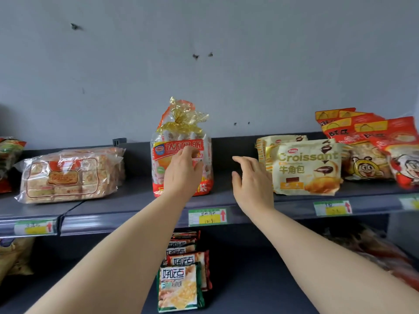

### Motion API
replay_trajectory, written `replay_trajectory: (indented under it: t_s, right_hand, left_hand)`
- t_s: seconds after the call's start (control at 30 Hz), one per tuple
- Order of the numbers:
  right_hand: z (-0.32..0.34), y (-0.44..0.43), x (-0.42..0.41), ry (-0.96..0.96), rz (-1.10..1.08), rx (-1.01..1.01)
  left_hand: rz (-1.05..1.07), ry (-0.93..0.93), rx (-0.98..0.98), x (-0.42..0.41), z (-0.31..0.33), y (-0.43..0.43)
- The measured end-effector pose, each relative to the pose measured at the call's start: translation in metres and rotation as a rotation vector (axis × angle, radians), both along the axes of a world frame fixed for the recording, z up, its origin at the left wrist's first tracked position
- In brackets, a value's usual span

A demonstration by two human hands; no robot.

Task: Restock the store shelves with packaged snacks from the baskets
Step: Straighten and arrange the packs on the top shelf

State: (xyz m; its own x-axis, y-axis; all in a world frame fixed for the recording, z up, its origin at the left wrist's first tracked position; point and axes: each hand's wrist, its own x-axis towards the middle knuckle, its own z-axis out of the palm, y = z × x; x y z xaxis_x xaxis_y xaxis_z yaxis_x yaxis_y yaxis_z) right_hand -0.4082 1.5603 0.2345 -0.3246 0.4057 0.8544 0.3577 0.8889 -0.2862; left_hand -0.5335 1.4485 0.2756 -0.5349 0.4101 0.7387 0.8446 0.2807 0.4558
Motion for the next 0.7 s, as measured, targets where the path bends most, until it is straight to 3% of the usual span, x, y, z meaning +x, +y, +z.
replay_trajectory:
  t_s: [0.23,0.33,0.47,0.6,0.7]
  right_hand:
    - [0.001,0.062,0.087,0.083,-0.173,0.056]
    - [-0.003,0.089,0.118,0.123,-0.257,0.038]
    - [-0.009,0.126,0.143,0.144,-0.298,-0.156]
    - [-0.01,0.16,0.154,0.15,-0.216,-0.335]
    - [-0.008,0.178,0.159,0.137,-0.264,-0.254]
  left_hand:
    - [-0.215,-0.095,-0.176,0.076,0.0,0.08]
    - [-0.275,-0.338,-0.231,0.104,-0.003,0.111]
    - [-0.382,-0.65,-0.133,0.125,-0.007,0.146]
    - [-0.339,-0.661,-0.043,0.138,-0.013,0.174]
    - [-0.332,-0.662,-0.086,0.144,-0.013,0.189]
